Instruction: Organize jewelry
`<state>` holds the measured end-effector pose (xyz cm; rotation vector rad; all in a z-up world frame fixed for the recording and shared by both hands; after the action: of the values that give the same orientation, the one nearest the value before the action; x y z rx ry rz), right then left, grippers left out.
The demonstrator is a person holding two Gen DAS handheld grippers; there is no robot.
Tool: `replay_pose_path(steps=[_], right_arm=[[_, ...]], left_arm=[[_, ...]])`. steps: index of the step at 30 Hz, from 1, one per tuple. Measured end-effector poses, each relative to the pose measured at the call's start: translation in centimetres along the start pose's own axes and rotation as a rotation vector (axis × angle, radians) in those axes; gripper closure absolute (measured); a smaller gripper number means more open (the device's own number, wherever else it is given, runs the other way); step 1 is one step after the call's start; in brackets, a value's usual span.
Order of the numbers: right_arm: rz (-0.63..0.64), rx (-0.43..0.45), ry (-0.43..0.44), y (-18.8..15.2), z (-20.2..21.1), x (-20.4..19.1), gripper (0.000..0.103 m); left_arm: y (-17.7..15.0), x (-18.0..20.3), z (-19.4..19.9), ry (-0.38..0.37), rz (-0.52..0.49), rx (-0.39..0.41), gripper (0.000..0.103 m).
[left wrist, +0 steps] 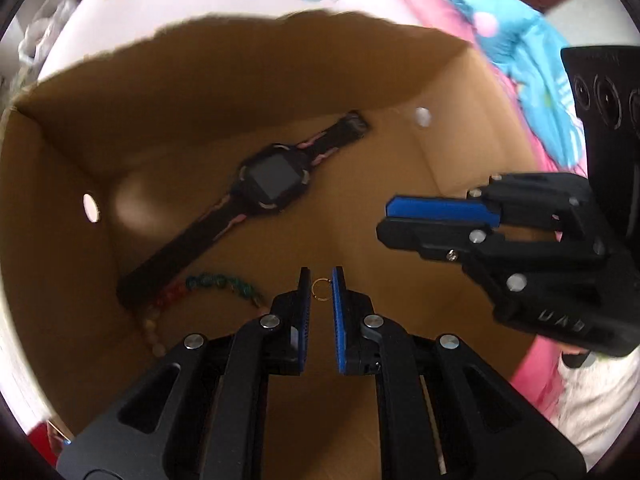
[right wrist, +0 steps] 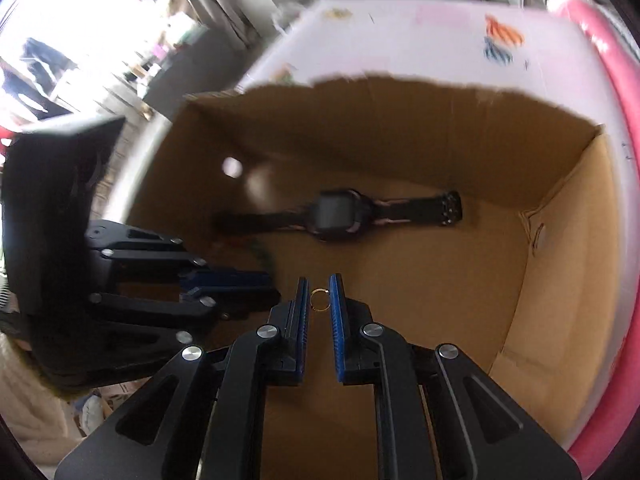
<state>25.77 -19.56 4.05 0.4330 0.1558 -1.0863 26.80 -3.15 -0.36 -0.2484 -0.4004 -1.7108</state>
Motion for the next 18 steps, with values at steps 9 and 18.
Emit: replay_pose_path(steps=[9,18], right_arm=[[-0.058,-0.081,-0.030,0.5,-2.6,1.0,0.092],[-0.076,-0.092,-0.028,0.9,-3.6,1.9,0.091]], left_arm=[[1.3,0.8,-1.2,0.010,0.026,-0.008,0.093],[2.5,0.5,-1.9,0.013,0.051,-0.034,0.086]])
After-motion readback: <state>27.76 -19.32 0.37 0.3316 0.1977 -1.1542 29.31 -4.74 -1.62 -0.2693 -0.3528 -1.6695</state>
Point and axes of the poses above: each gripper's, at about its wrist camera, not at the fingertips, and z roughly against the way its jaws point, x to its right, y to its top, the point moved 2 cm from there along -z, roughly the way its jaws point, and after that the axes turned 10 degrees about z, right-handed, at the moved point
